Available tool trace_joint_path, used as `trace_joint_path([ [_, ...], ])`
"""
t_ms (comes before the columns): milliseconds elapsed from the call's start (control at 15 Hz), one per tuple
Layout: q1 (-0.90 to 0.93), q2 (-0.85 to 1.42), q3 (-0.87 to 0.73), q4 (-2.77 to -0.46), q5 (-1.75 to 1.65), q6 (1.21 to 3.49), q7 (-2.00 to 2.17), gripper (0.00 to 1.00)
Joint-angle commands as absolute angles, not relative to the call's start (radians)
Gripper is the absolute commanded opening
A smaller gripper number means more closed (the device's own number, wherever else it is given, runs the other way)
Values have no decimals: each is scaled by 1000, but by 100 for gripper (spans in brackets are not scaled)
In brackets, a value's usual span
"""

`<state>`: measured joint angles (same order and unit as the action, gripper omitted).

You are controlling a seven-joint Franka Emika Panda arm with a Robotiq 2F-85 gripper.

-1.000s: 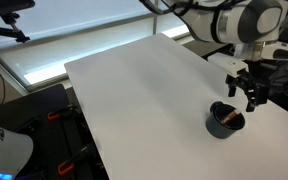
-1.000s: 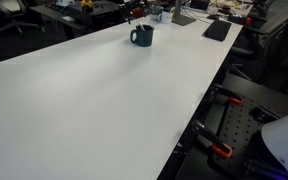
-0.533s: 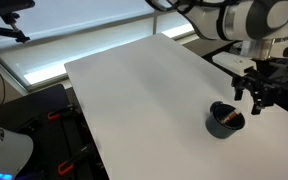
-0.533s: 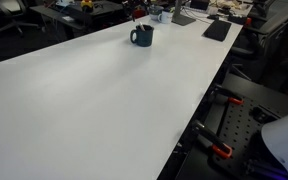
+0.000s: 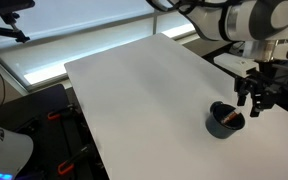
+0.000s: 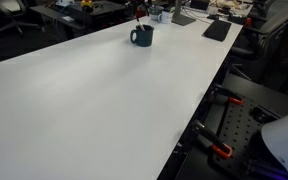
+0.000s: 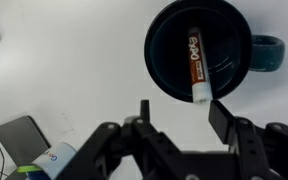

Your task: Take the marker out of the cup

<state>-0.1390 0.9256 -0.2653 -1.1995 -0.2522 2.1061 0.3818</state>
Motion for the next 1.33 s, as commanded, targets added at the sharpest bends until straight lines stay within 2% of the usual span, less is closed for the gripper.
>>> trace_joint_path([
  [0,-126,920,-273,-1205,-242,2083,378,71],
  [67,-125,922,-270,-1206,-241,2083,373,74],
  [200,-124,926,-268,-1206,-240,2080,366,64],
  [333,-122,932,-266,-1205,-239,2076,365,61],
  [733,-117,950,-265,-1196,-239,2062,365,62],
  [800,-117,950,-265,-1195,-238,2062,364,58],
  [867,-117,950,-264,-1194,-237,2060,363,39],
  [933,-117,950,-264,-1192,-237,2059,363,35],
  [1000,-117,949,-264,-1193,-237,2060,362,35],
  [1067,-117,949,-263,-1193,-237,2060,361,28],
  [1267,-117,952,-262,-1191,-237,2059,359,22],
])
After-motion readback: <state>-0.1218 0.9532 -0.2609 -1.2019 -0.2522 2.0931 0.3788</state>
